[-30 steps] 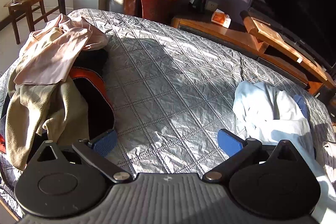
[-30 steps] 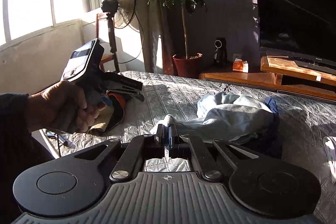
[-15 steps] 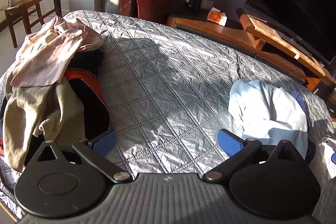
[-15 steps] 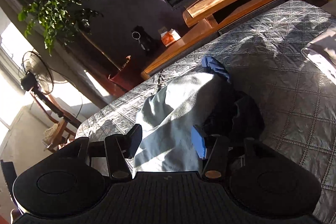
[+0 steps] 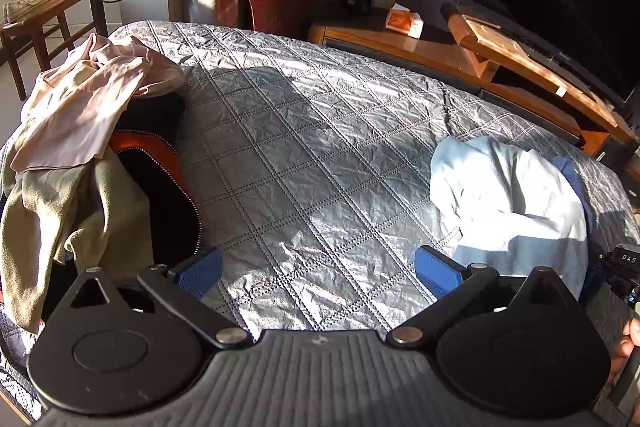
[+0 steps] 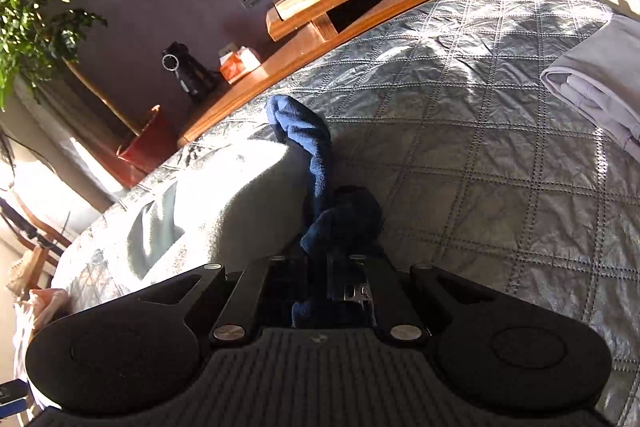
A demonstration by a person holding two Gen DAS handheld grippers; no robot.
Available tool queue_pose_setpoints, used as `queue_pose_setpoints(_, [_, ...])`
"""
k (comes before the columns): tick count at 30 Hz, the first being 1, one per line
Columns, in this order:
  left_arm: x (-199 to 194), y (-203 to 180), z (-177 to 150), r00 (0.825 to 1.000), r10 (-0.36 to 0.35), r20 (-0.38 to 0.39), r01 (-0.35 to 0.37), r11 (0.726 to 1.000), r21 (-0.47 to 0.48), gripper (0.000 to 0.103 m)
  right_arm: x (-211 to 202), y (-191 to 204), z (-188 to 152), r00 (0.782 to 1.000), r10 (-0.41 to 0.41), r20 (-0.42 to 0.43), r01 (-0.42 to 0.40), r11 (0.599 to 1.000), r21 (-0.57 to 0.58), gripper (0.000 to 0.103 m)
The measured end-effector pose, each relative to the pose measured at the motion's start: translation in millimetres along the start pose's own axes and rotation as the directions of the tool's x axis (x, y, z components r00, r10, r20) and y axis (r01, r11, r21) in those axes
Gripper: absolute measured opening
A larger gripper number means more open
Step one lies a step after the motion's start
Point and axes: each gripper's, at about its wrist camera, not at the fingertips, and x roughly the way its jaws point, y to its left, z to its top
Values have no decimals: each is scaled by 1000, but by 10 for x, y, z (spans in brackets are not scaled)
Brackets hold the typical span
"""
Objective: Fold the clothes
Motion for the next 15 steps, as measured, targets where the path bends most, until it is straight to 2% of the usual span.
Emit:
queue_pose_setpoints(3, [-7,2,-1,1000,-3,1,3,1000,-4,102,-284,-14,177,991,100,91,-107,991,77,9])
queue_pose_setpoints(6, [-15,3,0,1000,-3,1,3,1000,-5,102,-575,-24,363,962,192,192,-221,965,142,9])
queue_pose_setpoints(8, [-20,14,3,1000,-3,1,3,1000,-12,102,-759,125,592,938,239,251,-274,955,116,9])
queue_pose_setpoints(11, [-28,34,9,1000,-2,2,2,1000,-23,102,-901,498,877,899,328,290,-355,934,43,9])
queue_pose_setpoints(15, [-47,60,26,1000,-3,7,3,999,-34,102,-874,1172,1087,849,453,272,-455,888,-58,9])
